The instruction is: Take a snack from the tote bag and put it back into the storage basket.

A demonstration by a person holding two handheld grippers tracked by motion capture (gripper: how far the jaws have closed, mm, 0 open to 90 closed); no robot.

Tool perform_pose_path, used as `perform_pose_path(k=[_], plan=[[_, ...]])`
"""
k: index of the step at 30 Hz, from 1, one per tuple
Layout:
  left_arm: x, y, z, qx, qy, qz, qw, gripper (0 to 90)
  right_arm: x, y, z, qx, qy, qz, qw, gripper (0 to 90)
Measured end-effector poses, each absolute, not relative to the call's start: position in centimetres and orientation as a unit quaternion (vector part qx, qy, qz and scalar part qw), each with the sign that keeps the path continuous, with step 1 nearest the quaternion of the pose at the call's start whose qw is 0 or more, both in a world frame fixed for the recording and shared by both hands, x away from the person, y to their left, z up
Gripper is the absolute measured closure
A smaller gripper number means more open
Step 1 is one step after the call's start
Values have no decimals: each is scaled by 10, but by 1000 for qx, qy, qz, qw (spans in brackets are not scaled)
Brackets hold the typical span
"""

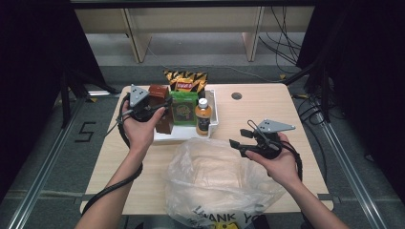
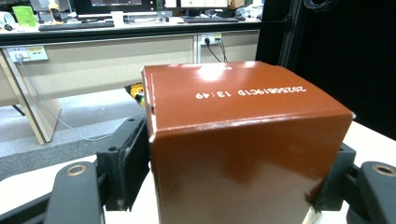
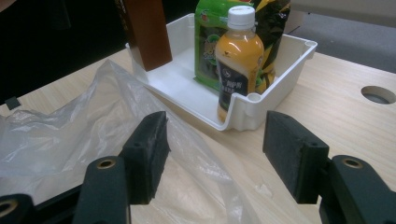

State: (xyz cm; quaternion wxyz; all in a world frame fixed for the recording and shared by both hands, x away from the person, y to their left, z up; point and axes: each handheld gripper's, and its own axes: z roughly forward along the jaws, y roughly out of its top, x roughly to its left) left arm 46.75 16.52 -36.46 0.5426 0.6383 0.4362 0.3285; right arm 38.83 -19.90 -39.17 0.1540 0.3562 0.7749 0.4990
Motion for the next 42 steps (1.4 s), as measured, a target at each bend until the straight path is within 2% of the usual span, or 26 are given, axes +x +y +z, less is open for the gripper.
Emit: perform_pose_path(k=[42], plan=[[496,175,-401,639,472,329,511,267,388,-199,-394,359,781,489,150,405]])
